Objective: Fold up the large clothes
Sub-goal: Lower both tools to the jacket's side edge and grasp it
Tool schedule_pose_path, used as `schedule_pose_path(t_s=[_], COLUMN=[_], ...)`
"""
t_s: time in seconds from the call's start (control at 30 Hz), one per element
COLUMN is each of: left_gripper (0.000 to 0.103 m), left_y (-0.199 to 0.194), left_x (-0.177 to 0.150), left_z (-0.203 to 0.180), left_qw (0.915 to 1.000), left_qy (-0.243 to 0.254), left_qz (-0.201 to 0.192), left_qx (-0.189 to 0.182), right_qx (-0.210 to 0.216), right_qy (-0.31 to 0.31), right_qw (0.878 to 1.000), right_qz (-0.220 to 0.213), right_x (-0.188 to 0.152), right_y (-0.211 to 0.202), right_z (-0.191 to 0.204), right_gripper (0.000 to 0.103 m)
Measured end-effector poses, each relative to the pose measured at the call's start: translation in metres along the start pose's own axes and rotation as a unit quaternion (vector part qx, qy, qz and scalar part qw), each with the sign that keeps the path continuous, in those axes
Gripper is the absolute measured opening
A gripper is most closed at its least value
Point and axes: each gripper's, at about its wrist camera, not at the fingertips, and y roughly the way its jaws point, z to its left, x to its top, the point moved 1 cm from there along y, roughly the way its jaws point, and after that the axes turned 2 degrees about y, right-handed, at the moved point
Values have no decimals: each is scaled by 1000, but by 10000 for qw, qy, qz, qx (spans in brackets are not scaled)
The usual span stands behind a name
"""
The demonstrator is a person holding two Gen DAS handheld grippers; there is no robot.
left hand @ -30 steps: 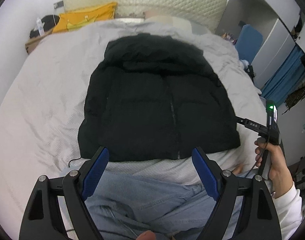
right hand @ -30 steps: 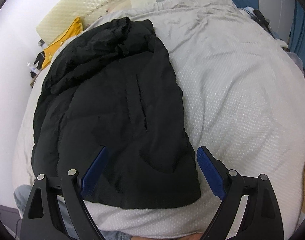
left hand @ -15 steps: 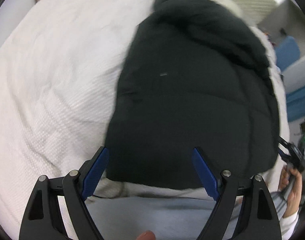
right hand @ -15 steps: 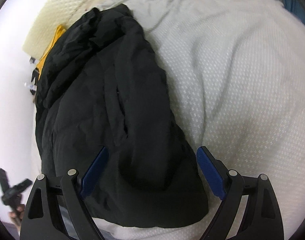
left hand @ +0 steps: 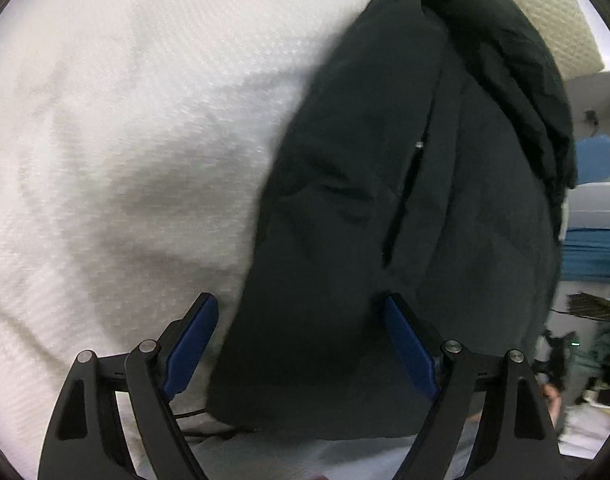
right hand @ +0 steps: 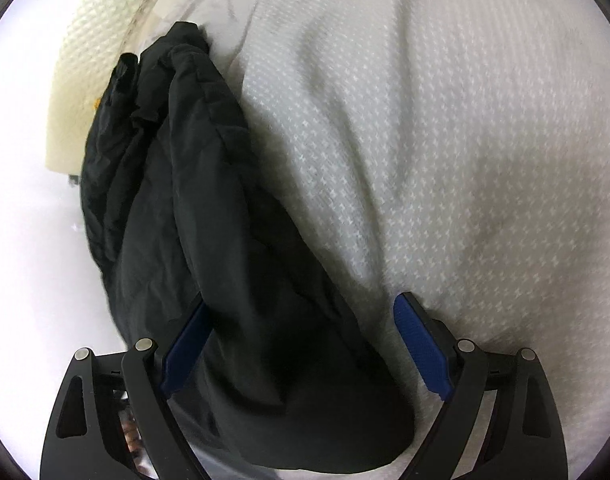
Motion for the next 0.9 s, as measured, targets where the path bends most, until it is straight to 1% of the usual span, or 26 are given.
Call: schedule_pose_path(t_s=[0.1,0.13,0.2,0.23,0.3,0.37,0.47,0.5,0.53,0.57,0.63,0.67,0.73,0.8,0.83,0.9], left_gripper=[84,83,83,83,83,83,83,83,83,83,83,83,83,83,83,83], left_y=[2,1,-1,-5,-11,-19,-31,-30,-32,-32,-29,-26,-15,-11,-10,-5], left_x=[-1,-2,-5,-7,-10,-12,-16,-13,-15,-17,-13,-10,-5,-3,-1,0], left_z=[-3,-4,-3,-3,-4,-7,-12,-8,-11,-13,-7,-3,7,18,21,23], left_qw=[9993,9988,9968,9949,9920,9855,9775,9756,9750,9768,9814,9856,9893,9907,9910,9915], left_qy=[103,108,145,187,249,369,558,637,692,686,508,328,14,-269,-372,-480], left_qz=[188,233,224,201,140,82,-70,-96,-121,-133,-81,-54,51,160,204,277], left_qx=[-311,-420,-747,-970,-1228,-1656,-2031,-2100,-2108,-2023,-1847,-1657,-1456,-1321,-1268,-1179], right_qx=[522,612,775,844,1078,1284,1726,1868,2069,2187,2207,2095,1856,1636,1543,1254], right_qy=[99,82,-102,-185,-368,-551,-945,-1041,-1195,-1315,-1479,-1523,-1501,-1383,-1332,-1159], right_qw=[9983,9976,9962,9954,9926,9894,9800,9765,9708,9668,9640,9658,9711,9768,9790,9853], right_qz=[244,304,389,406,416,388,287,253,195,161,115,78,27,15,13,-16], right_x=[-3,-4,-7,-10,-13,-15,-20,-20,-22,-25,-29,-31,-29,-26,-27,-24], right_y=[3,4,3,1,0,-5,-16,-19,-26,-30,-34,-33,-27,-20,-23,-20], right_z=[-3,0,7,9,22,32,49,54,60,65,68,69,70,67,55,46], right_gripper=[93,93,93,93,93,93,93,92,92,92,91,91,91,91,91,91])
